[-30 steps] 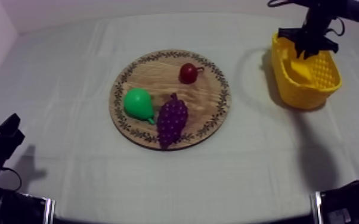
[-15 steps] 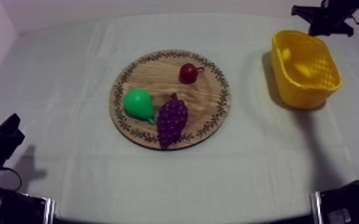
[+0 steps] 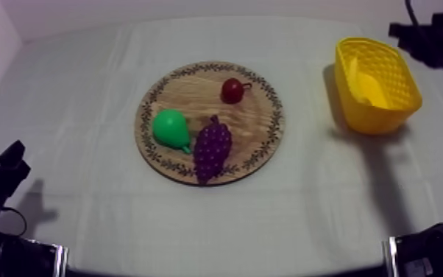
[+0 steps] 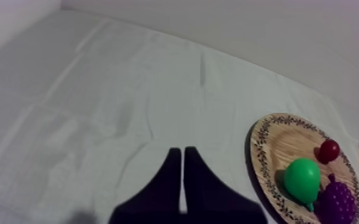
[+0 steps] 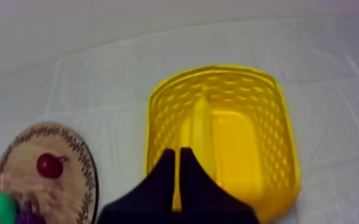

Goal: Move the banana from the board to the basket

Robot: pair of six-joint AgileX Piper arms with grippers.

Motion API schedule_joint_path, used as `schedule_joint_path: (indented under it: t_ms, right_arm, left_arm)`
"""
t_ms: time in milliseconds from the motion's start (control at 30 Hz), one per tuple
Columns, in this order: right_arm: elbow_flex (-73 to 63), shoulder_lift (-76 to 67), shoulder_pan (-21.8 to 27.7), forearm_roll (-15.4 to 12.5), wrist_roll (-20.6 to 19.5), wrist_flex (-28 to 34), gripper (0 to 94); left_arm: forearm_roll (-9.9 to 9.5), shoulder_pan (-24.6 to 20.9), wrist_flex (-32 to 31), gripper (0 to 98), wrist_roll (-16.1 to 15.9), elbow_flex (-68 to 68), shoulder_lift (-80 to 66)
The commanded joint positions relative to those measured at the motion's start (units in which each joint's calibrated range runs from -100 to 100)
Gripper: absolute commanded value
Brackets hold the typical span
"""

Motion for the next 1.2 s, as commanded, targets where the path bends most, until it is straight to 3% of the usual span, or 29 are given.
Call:
schedule_joint_path:
  t_ms: [0,200,467,900,1167]
  right_arm:
    - [15.4,-12.5,-0.5,-1.1,1.3,-3.0,0.6]
    - [27.4,-25.9,-1.4,-9.4,9.4,-3.3,0.6]
    - [34.4,-40.7,-0.5,-14.7,15.1,3.9,0.6]
    - [40.0,-55.0,4.1,-15.3,15.2,14.4,0.6]
    - [40.3,-59.0,5.6,-17.1,16.0,16.6,0.6]
  left_arm:
    - [-0.02,0.0,0.0,0.1,0.0,0.0,0.0]
    - [-0.02,0.0,0.0,0.1,0.0,0.0,0.0]
    - [-0.02,0.0,0.0,0.1,0.0,0.0,0.0]
    - [-0.02,0.0,0.0,0.1,0.0,0.0,0.0]
    - [-0.02,0.0,0.0,0.1,0.0,0.0,0.0]
